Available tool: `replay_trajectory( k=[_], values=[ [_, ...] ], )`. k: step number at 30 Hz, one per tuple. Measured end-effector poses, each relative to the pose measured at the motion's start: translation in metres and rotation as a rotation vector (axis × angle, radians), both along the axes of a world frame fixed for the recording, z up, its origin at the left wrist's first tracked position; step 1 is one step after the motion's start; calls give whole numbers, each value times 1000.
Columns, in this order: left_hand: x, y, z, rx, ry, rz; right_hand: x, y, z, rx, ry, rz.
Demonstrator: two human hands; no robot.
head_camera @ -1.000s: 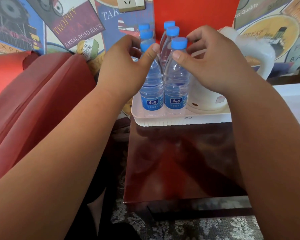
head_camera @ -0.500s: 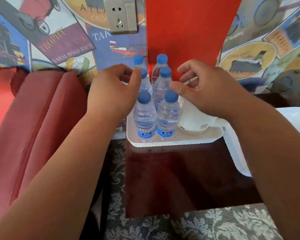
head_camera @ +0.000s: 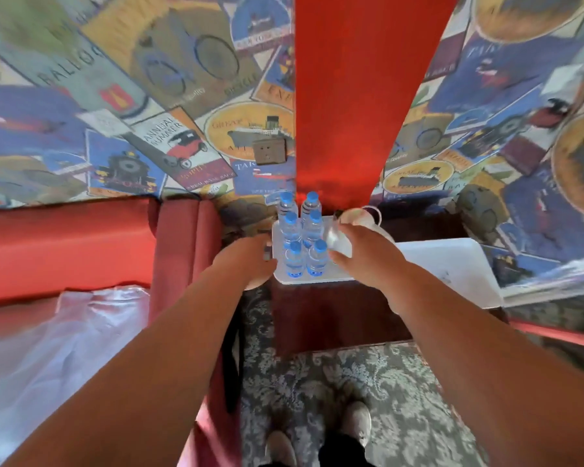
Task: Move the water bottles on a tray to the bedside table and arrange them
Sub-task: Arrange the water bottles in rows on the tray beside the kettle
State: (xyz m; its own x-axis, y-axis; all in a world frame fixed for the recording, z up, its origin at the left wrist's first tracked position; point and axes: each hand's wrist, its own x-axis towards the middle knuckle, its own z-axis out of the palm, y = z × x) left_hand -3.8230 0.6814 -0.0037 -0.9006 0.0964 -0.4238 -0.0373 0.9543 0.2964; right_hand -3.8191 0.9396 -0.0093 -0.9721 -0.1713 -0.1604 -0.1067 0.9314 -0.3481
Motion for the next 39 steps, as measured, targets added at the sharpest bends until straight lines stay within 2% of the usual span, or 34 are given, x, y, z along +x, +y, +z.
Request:
replay_trajectory(
  k=[6,10,13,26,32,35,39],
  values=[
    [3,-13,27,23,80,-46,18,-2,26,118,-45,-43],
    [1,-4,27,23,44,-56,23,-4,12,33,-164,-63],
    [0,12,10,-1,19,-87,20,-2,-6,12,-185,-44],
    [-31,72,-71,-77,-73,109,-54,12,-86,51,-216,144],
    [-62,68,-78,17,102,304,-93,8,-93,-90,-103,110],
    [-92,58,-79,53,79,282,-119,3,-98,-36,-130,159],
    [-123,57,-92,-64,-19,179,-145,-8,-111,54,-172,197]
  ],
)
